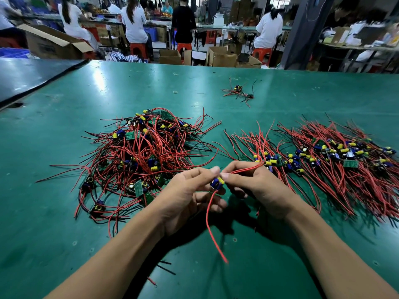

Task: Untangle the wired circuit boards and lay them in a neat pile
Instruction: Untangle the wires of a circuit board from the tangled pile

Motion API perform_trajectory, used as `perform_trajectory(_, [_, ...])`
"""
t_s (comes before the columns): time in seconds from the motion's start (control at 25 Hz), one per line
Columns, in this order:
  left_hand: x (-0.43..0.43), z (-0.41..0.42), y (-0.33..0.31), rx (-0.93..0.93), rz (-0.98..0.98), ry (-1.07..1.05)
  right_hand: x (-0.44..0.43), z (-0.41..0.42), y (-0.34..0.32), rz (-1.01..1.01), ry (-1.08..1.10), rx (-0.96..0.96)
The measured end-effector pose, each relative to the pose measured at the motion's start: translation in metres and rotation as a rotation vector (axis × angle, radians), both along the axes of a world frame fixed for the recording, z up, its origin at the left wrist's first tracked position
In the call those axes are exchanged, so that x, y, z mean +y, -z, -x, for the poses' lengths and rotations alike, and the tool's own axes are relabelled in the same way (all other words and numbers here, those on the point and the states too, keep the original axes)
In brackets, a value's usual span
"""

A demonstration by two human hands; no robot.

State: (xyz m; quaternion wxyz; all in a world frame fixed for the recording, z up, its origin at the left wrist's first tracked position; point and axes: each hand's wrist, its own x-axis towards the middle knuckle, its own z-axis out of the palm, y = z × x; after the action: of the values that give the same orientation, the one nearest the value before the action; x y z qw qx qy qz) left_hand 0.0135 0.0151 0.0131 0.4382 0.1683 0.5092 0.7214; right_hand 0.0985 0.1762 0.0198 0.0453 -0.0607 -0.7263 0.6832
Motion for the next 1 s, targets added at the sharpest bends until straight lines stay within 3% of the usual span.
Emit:
perform_trajectory(0.2, [0.0,0.001,0.005,0.005,-0.003,-0.035,0.001,0.004,0.007,-0.053,0.07,0.01])
perform_trajectory(0.36, [0.0,0.001,0.006,0.012,-0.006,-0.032,-0.002,0.005,0.009,0.018,0.09,0.022])
perform_trajectory(0.6, [0.005,-0.008,0.007,0.241,0.072,-0.014,-0.009,0.007,0.009,0.145,0.152,-0.046])
perform_trajectory(0.76, [0.006,-0.01,0.01,0.254,0.024,-0.079,-0.015,0.005,0.008,0.191,0.11,-0.033])
perform_trajectory(0.92, [0.004,-0.009,0.01,0.216,0.028,-0.009,-0.018,0.003,0.007,0.146,0.063,-0.043])
perform_trajectory(1.0, [0.004,-0.01,0.01,0.207,0.025,0.029,-0.02,0.003,0.008,0.217,0.019,-0.054])
